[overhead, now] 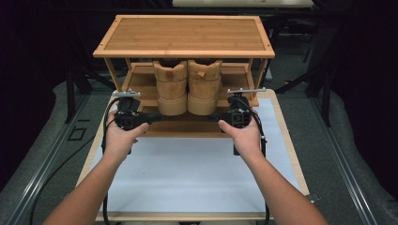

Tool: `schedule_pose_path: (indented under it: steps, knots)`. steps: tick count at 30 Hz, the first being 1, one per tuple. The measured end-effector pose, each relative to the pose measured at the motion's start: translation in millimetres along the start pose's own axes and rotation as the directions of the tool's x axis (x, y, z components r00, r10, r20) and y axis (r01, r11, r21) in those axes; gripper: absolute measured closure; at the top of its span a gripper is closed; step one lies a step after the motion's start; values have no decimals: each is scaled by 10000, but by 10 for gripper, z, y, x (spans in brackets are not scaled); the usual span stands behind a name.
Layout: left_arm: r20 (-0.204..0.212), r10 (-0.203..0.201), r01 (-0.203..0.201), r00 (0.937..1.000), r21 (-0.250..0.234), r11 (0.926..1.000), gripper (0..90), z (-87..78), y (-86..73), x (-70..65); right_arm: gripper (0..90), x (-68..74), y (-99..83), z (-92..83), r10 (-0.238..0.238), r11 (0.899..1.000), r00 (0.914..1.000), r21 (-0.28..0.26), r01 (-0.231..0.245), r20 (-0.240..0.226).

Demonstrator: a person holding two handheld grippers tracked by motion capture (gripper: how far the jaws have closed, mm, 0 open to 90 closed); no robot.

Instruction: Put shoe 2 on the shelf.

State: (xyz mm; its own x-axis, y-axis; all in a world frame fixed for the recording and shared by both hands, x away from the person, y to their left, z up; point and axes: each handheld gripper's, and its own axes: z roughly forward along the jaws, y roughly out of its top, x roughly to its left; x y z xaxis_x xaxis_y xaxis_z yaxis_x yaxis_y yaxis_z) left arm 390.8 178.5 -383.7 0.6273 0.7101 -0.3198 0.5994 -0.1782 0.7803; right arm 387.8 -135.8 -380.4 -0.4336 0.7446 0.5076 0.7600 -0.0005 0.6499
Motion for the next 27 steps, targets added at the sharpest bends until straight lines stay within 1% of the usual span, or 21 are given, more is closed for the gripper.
schedule_pose_path:
  steps: [1, 4, 6, 7, 10, 11, 12, 13, 14, 15, 16, 17, 19, 20, 22, 24, 25, 27]
  knots:
    - [38, -5, 5, 10000, 65, 10000, 900, 14, 0, 9, 900, 4, 10, 4, -27, 9996, 9999, 288, 24, 123]
    - [81, -86, 85, 9999, 114, 9999, 900, 48, -9, 26, 900, 6, 36, 14, -78, 9975, 9997, 709, 61, 227]
    - [34, -67, 67, 10000, 154, 9999, 900, 57, -6, 30, 900, 7, 43, 24, -1, 9973, 9997, 739, -18, 258]
    - [-176, -7, 12, 9998, 302, 9995, 900, 82, 11, 42, 900, 4, 64, 29, -6, 9947, 9997, 1024, -19, 246]
    - [-403, -141, 159, 9991, 456, 9988, 900, 124, 39, 84, 899, 12, 85, 74, 4, 9929, 9998, 1190, -28, 203]
    - [-403, -141, 159, 9991, 456, 9988, 900, 124, 39, 84, 899, 18, 94, 90, -7, 9919, 9997, 1272, -23, 235]
    - [-535, -237, 270, 9983, 621, 9977, 900, 148, 60, 117, 895, 21, 104, 110, -20, 9909, 9998, 1346, -8, 207]
    - [-596, -233, 274, 9980, 684, 9973, 900, 156, 72, 132, 895, 27, 112, 133, -14, 9908, 9998, 1355, -13, 198]
    - [-650, -237, 285, 9976, 741, 9968, 900, 161, 87, 143, 895, 33, 125, 143, -50, 9890, 9997, 1482, 17, 221]
    - [-650, -237, 285, 9976, 741, 9968, 900, 161, 87, 143, 895, 40, 135, 157, -105, 9884, 9996, 1515, 62, 279]
    - [-835, -167, 239, 9964, 853, 9961, 900, 170, 118, 156, 895, 43, 145, 171, -112, 9882, 9995, 1533, 66, 296]
    - [-913, -168, 250, 9957, 895, 9957, 900, 179, 134, 157, 895, 46, 157, 178, -77, 9876, 9995, 1568, 26, 316]
    - [-949, -224, 312, 9952, 920, 9953, 900, 210, 162, 161, 897, 41, 181, 191, -116, 9883, 9989, 1524, 46, 449]
    - [-971, -190, 288, 9951, 1010, 9945, 900, 231, 176, 159, 898, 33, 189, 200, -94, 9902, 9985, 1395, 16, 549]
    - [-1038, -99, 222, 9945, 1178, 9928, 900, 286, 203, 138, 900, -11, 215, 199, 0, 9898, 9979, 1420, -92, 647]
    - [-1008, -151, 280, 9948, 1282, 9914, 900, 349, 223, 124, 900, -76, 237, 202, 126, 9898, 9965, 1404, -241, 822]
    - [-984, -158, 291, 9950, 1361, 9903, 900, 371, 232, 120, 900, -104, 246, 207, 217, 9908, 9957, 1311, -334, 900]
    - [-1057, -121, 277, 9943, 1479, 9886, 900, 401, 248, 109, 900, -143, 259, 206, 328, 9902, 9950, 1323, -452, 948]
